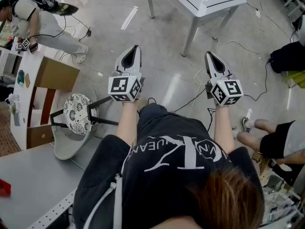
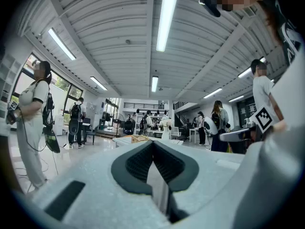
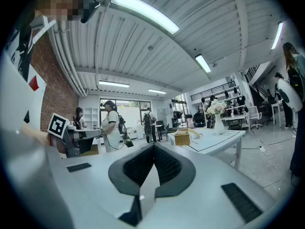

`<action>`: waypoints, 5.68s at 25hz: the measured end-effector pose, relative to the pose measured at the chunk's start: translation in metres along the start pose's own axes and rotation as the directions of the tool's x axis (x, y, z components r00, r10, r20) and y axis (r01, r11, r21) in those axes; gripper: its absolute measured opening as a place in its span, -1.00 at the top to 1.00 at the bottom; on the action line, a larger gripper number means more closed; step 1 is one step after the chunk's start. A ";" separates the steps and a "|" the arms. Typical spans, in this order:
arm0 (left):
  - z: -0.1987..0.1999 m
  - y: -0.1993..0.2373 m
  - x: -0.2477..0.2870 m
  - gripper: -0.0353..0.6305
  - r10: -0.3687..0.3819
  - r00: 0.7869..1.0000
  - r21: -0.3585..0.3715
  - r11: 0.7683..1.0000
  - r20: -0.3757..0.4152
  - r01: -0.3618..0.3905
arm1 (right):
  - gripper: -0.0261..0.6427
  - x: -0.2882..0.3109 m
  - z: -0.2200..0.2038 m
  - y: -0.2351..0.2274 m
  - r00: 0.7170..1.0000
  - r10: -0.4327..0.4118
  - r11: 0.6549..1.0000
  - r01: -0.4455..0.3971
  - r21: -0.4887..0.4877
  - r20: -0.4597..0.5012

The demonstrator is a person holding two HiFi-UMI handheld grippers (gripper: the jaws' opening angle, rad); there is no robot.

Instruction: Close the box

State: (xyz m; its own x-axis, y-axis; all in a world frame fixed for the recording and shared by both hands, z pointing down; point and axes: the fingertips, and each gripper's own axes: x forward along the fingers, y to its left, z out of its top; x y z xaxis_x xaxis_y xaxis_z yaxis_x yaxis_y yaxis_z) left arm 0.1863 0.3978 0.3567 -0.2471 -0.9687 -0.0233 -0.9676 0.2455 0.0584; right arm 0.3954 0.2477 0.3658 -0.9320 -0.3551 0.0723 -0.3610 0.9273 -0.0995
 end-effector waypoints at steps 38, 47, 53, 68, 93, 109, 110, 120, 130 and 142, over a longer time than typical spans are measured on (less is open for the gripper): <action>-0.027 0.091 0.187 0.87 -0.052 0.992 -0.052 0.998 -0.112 0.046 | 0.63 0.180 -0.014 -0.102 0.997 -0.039 0.990 0.048 0.136 -0.068; -0.027 0.131 0.278 0.87 -0.116 0.987 -0.076 0.991 -0.112 0.108 | 0.62 0.253 -0.009 -0.140 0.992 -0.091 0.984 0.103 0.144 -0.088; -0.027 0.153 0.330 0.87 -0.152 0.983 -0.064 0.987 -0.104 0.146 | 0.60 0.295 -0.002 -0.167 0.989 -0.124 0.980 0.135 0.145 -0.078; -0.033 0.158 0.425 0.87 -0.190 0.978 -0.109 0.978 -0.090 0.180 | 0.60 0.349 0.016 -0.233 0.985 -0.152 0.973 0.164 0.165 -0.085; -0.041 0.177 0.591 0.87 -0.099 0.989 -0.101 0.991 -0.108 0.089 | 0.60 0.487 0.012 -0.357 0.963 -0.013 1.000 0.020 0.024 -0.270; -0.054 0.185 0.645 0.87 -0.077 0.986 -0.099 0.993 -0.148 0.062 | 0.60 0.547 -0.012 -0.415 0.914 -0.039 0.990 -0.021 -0.142 -0.404; -0.054 0.186 0.651 0.87 -0.080 0.986 -0.098 0.993 -0.149 0.065 | 0.60 0.551 -0.014 -0.419 0.909 -0.049 0.988 -0.017 -0.154 -0.413; -0.056 0.209 0.695 0.87 -0.106 0.979 -0.079 0.993 -0.175 0.093 | 0.60 0.585 -0.035 -0.462 0.842 -0.176 0.950 0.010 -0.311 -0.510; -0.065 0.231 0.709 0.87 -0.099 0.975 -0.093 0.992 -0.197 0.082 | 0.60 0.613 -0.064 -0.478 0.743 -0.234 0.847 -0.161 -0.506 -0.627; -0.068 0.243 0.712 0.87 -0.096 0.975 -0.118 0.990 -0.199 0.074 | 0.66 0.627 -0.083 -0.480 0.672 -0.228 0.751 -0.340 -0.567 -0.705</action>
State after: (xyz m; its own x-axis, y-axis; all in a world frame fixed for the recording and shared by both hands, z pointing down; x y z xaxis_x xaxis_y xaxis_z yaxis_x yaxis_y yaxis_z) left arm -0.2211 -0.2351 0.4222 -0.1379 -0.9757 0.1701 -0.9705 0.1675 0.1737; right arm -0.0127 -0.4105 0.5408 -0.5216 -0.3659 0.7707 0.0639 0.8841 0.4629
